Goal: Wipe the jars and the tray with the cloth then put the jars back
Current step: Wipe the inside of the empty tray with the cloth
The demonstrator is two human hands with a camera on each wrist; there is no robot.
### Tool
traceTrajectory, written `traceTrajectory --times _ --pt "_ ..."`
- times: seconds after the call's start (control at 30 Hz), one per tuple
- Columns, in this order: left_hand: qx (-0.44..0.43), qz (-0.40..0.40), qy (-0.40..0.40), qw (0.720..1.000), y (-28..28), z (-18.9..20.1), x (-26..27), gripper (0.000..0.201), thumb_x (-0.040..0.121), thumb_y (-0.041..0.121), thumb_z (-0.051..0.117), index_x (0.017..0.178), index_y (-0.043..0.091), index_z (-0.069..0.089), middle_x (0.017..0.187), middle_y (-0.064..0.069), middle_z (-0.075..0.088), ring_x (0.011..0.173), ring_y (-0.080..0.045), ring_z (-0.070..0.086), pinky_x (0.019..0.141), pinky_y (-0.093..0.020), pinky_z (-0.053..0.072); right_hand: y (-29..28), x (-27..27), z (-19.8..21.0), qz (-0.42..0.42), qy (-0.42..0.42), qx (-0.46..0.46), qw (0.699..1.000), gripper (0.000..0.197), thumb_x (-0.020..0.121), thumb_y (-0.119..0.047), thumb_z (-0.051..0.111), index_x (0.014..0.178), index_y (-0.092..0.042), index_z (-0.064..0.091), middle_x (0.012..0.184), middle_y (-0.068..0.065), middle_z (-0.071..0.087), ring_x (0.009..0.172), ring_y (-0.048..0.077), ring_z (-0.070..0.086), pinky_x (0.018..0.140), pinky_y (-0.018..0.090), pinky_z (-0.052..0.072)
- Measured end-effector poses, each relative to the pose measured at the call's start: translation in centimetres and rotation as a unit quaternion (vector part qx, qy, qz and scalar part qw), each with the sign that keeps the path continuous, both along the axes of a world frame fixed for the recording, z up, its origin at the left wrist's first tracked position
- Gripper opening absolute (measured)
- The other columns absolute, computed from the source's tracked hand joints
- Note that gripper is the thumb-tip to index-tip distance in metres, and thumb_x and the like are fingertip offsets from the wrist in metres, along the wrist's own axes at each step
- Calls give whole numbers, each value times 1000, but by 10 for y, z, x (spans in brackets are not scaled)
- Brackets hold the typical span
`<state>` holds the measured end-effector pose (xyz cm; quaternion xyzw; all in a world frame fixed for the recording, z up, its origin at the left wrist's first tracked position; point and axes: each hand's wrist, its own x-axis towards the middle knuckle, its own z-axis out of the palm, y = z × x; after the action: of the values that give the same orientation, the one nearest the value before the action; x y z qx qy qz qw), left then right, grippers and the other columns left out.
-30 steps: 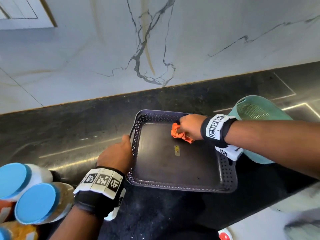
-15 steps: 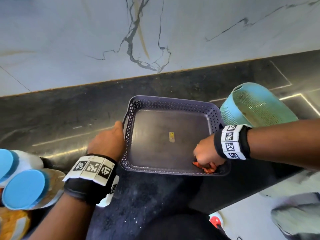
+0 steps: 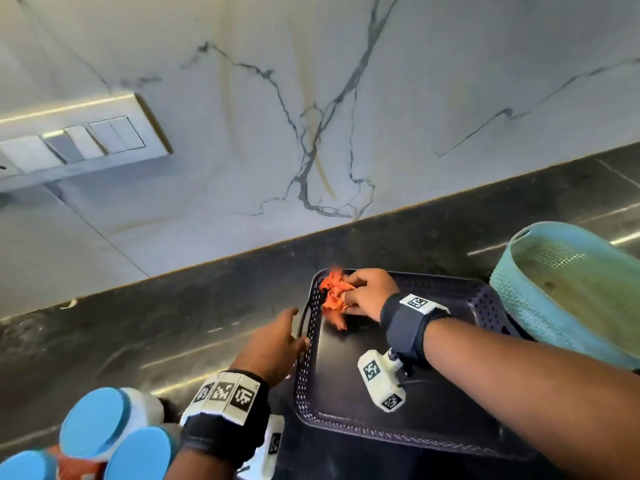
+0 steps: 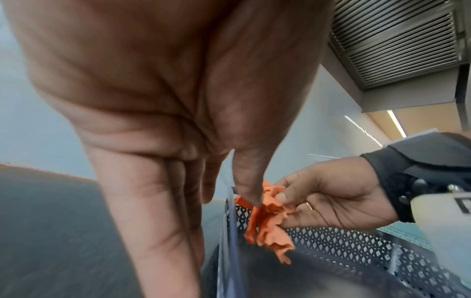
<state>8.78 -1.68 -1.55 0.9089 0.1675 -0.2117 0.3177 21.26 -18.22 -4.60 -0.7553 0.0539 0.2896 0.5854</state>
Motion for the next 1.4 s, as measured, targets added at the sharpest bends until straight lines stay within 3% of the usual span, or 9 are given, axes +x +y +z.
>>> traceTrajectory --times 0.13,0.23,0.4,0.57,0.73,0.83,0.97,1.3,1.4 --pt "13 -38 -24 999 -7 4 1 54 97 7 52 144 32 50 129 -7 70 115 -27 66 96 -36 54 18 -2 -7 -80 71 91 990 31 89 21 56 78 -8 60 77 10 62 69 19 63 58 28 60" --pt "32 -64 -41 997 -10 1 0 61 84 20 45 142 38 53 128 3 71 120 -23 65 98 -33 51 27 1 -16 -122 92 117 981 31 90 21 55 75 -6 58 74 14 59 65 22 63 46 27 58" --pt "54 -84 -34 994 -6 -2 5 57 90 9 50 140 36 54 125 4 72 117 -21 65 95 -34 50 35 -2 -23 -101 65 91 989 34 85 14 66 64 -12 70 70 12 68 65 27 68 68 42 62" --pt "39 -67 -28 997 -8 -5 2 59 82 27 43 140 32 51 121 -4 72 116 -28 64 94 -38 48 30 -32 -17 52 10 11 999 37 83 15 67 63 -16 63 47 -6 63 42 7 62 43 20 50" --pt "11 -40 -34 999 -12 -5 -1 62 74 36 39 134 28 54 120 -4 73 115 -27 66 93 -38 52 14 -68 -18 177 80 -45 980 38 76 12 75 65 -22 62 70 2 65 60 21 67 60 38 62" --pt "5 -34 -31 999 -15 -2 -3 50 91 28 49 141 33 50 125 -3 72 116 -26 66 93 -35 51 21 -49 -15 111 23 -81 990 37 77 3 76 54 -24 64 66 0 65 69 25 68 67 41 62" --pt "-19 -18 -61 998 -14 -2 -1 53 96 12 53 142 39 51 125 -2 72 111 -25 68 86 -34 55 33 -5 -19 26 4 -17 1000 35 71 10 62 57 -21 65 70 13 61 73 35 67 75 63 57" --pt "-102 26 -54 993 -6 -20 -5 46 96 6 56 134 31 60 104 3 74 94 -18 68 94 -44 56 15 -73 -14 167 56 -3 984 35 77 16 72 75 -17 60 78 12 62 74 30 65 70 45 61" --pt "-167 40 -60 983 -5 -29 -9 44 90 26 50 129 42 60 96 6 75 84 -16 69 92 -53 58 17 -56 -6 138 47 8 989 32 80 15 71 77 -16 62 77 8 65 65 24 66 59 35 61"
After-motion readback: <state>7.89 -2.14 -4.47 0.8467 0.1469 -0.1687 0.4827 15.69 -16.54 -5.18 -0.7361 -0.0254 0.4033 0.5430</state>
